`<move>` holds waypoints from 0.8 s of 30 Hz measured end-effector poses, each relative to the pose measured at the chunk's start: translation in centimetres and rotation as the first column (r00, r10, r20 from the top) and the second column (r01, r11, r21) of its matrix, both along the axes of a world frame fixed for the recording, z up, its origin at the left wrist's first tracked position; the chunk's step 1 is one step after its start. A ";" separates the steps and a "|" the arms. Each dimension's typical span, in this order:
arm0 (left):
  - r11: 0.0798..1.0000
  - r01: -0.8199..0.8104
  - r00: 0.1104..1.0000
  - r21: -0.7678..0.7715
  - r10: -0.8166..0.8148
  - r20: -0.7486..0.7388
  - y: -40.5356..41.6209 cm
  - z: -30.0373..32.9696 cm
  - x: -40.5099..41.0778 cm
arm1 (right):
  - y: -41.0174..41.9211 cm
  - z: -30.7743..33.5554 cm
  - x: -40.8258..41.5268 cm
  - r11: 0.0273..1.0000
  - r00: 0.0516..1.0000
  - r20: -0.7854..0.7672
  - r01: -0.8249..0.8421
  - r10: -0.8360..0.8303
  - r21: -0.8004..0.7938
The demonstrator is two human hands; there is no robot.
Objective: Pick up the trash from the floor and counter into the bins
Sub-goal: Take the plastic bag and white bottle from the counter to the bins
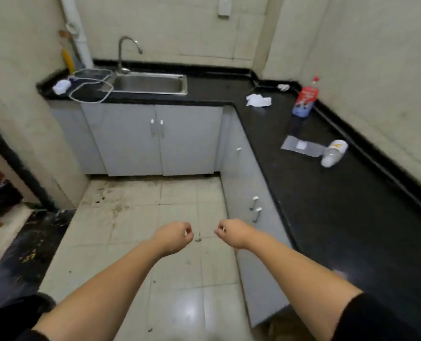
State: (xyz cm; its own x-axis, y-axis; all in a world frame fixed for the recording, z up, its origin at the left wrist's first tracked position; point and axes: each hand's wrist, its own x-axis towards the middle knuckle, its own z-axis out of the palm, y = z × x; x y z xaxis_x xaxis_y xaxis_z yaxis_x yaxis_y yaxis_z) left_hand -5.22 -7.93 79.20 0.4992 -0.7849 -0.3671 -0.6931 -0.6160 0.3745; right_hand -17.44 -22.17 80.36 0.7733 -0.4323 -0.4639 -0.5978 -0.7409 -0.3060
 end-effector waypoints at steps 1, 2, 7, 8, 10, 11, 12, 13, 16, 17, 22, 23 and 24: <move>0.999 0.039 0.999 -0.009 -0.039 0.001 -2.1 0.3 -1.9 | -1.7 0.5 -2.3 0.999 0.999 0.007 0.043 -0.043 -0.007; 0.997 0.077 0.997 -0.013 -0.077 -0.001 -4.3 0.7 -3.7 | -3.4 1.1 -4.6 0.996 0.996 0.012 0.088 -0.088 -0.012; 0.970 0.241 0.970 -0.041 -0.242 -0.019 -13.2 2.8 -11.3 | -10.4 3.2 -13.5 0.954 0.953 0.072 0.298 -0.294 -0.041; 0.963 0.266 0.963 -0.050 -0.268 -0.017 -14.7 3.2 -12.3 | -11.5 3.3 -14.7 0.941 0.940 0.079 0.335 -0.331 -0.044; 0.949 0.307 0.950 -0.073 -0.310 -0.029 -17.7 3.7 -13.5 | -13.8 3.5 -16.3 0.920 0.919 0.086 0.388 -0.384 -0.045; 0.942 0.325 0.944 -0.079 -0.328 -0.035 -18.9 3.9 -13.7 | -14.7 3.5 -16.7 0.911 0.910 0.090 0.409 -0.405 -0.042; 0.937 0.341 0.938 -0.079 -0.345 -0.034 -20.2 4.0 -13.6 | -15.9 3.4 -16.9 0.902 0.900 0.096 0.431 -0.426 -0.037; 0.929 0.361 0.931 -0.077 -0.363 -0.022 -21.5 4.1 -13.2 | -17.0 3.4 -16.9 0.894 0.891 0.104 0.448 -0.442 -0.033; 0.909 0.412 0.911 -0.066 -0.411 0.029 -25.5 3.9 -10.9 | -20.6 3.0 -16.0 0.868 0.863 0.122 0.496 -0.491 -0.017; 0.901 0.429 0.903 -0.062 -0.427 0.043 -27.2 3.7 -9.7 | -22.1 2.8 -15.4 0.852 0.844 0.137 0.524 -0.518 -0.007; 0.871 0.487 0.873 -0.068 -0.485 0.047 -37.8 1.8 -3.0 | -31.1 1.3 -11.0 0.726 0.707 0.225 0.687 -0.671 0.007; 0.864 0.500 0.866 -0.062 -0.498 0.046 -40.0 1.4 -1.8 | -33.0 1.0 -10.0 0.685 0.664 0.246 0.728 -0.706 0.002; 0.858 0.512 0.859 -0.052 -0.510 0.045 -42.2 1.1 -0.7 | -34.7 0.7 -9.0 0.638 0.615 0.261 0.770 -0.744 0.008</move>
State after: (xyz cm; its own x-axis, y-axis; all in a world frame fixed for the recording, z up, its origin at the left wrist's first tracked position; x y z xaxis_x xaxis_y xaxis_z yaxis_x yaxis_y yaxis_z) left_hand -5.93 -50.12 80.27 0.0318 -0.9526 -0.3027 -0.9152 -0.1495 0.3742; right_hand -26.47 -56.87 81.10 0.2227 -0.9425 -0.2492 -0.8850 -0.0882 -0.4572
